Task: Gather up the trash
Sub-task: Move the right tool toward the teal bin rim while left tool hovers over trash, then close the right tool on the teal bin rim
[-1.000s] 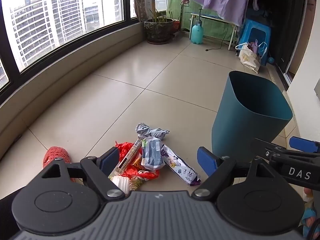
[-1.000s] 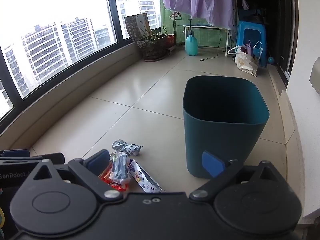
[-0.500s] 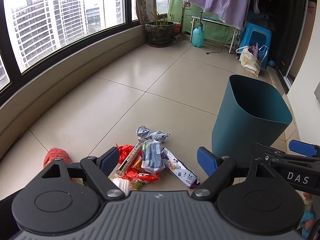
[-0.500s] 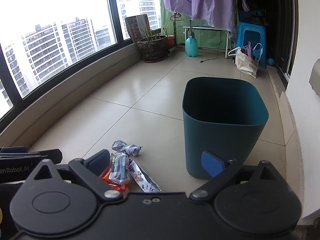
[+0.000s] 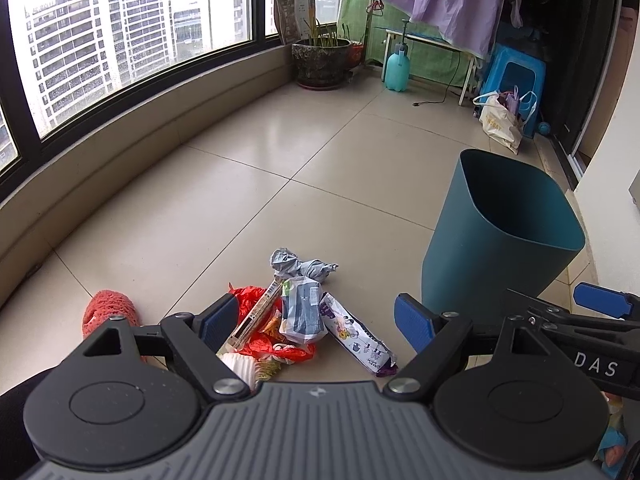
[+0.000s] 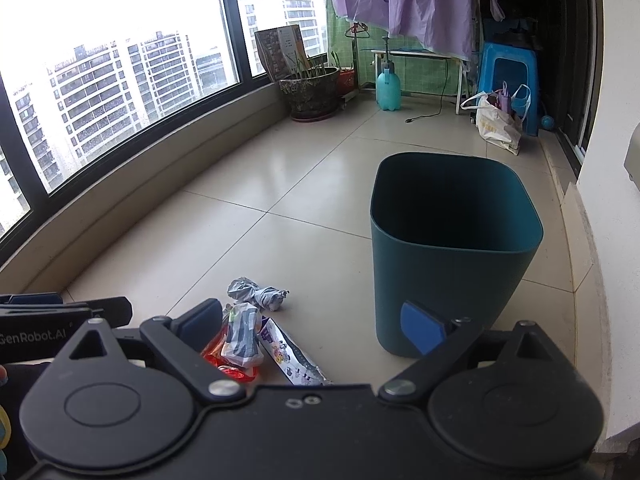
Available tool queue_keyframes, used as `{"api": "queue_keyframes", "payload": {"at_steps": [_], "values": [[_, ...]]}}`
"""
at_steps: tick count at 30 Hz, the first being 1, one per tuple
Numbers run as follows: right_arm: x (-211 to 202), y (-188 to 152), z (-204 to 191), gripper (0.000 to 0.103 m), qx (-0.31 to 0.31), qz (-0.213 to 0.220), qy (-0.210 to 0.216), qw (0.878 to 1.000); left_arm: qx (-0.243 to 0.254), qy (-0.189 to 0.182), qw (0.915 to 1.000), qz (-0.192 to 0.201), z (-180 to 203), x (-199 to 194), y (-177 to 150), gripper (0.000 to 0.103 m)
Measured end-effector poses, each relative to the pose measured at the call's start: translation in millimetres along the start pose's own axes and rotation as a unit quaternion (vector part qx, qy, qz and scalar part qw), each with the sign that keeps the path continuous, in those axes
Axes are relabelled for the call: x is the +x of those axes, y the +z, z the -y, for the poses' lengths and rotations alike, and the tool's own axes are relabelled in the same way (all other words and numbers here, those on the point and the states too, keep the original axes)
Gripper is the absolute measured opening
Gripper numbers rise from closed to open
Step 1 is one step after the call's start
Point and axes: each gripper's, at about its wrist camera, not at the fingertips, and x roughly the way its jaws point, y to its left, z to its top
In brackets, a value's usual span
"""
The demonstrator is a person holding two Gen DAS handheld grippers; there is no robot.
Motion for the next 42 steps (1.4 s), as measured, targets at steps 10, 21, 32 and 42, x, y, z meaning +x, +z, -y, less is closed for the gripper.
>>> {"api": "queue_keyframes", "payload": {"at_steps": [10, 21, 32, 42], "values": [[2, 0, 1, 0.096, -0.002, -0.001, 0.003, 1.0, 0.0, -0.001, 1.0, 0.002, -1, 2, -4, 0.085], [-4, 2, -4, 0.094, -0.028, 0.024, 0.005, 0.999, 0.006, -0.004, 0.9998, 0.016, -2, -3, -9, 0.085], [-6, 23, -1, 0.095, -0.025, 0.004, 0.023, 0.999, 0.003, -0.014, 0.9999, 0.008, -2, -1, -4, 0.085], [11, 98, 66, 0.095, -0.064, 0.001, -0.061, 0.996, 0.001, -0.014, 0.9999, -0.01, -1, 21, 22, 0.085]]}}
